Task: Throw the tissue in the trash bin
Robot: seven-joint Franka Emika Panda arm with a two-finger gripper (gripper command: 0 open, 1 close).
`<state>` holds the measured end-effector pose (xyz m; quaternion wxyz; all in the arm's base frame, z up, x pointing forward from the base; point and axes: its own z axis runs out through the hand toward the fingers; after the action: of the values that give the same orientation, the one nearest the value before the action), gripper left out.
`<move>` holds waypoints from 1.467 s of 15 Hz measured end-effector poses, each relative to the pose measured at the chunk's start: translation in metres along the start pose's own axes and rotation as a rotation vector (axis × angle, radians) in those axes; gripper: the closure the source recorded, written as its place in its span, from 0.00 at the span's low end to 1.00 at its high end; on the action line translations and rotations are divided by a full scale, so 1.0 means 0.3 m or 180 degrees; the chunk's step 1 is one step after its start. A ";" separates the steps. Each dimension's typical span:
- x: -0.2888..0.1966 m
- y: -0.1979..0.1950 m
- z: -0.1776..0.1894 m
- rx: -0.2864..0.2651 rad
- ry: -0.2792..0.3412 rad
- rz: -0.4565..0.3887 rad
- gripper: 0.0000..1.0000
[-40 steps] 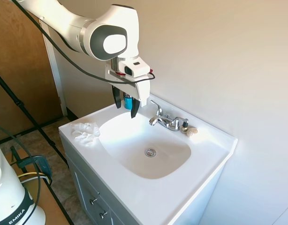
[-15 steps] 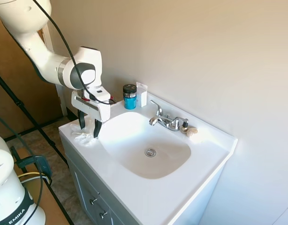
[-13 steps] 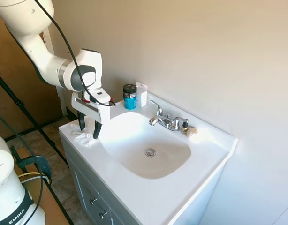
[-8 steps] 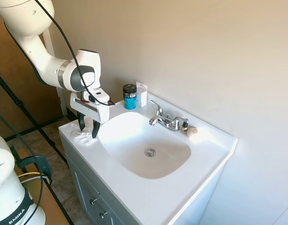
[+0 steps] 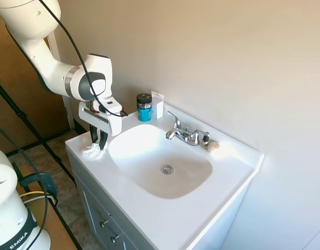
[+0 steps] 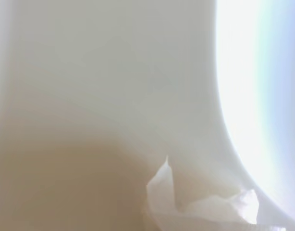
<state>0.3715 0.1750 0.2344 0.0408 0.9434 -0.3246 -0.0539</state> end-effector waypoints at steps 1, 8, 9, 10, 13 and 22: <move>0.005 -0.006 -0.009 0.0019 0.0009 0.0004 1.00; 0.045 -0.115 -0.155 0.0106 0.0056 0.0043 1.00; 0.041 -0.149 -0.197 0.0137 0.0091 0.0043 1.00; 0.027 -0.193 -0.246 0.0187 0.0140 0.0034 1.00; -0.060 -0.363 -0.349 0.0291 0.0332 -0.0061 1.00; -0.170 -0.874 -0.208 0.0125 0.0378 -0.0243 0.00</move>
<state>0.4989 0.4152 0.2708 0.0394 0.9573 -0.2863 0.0070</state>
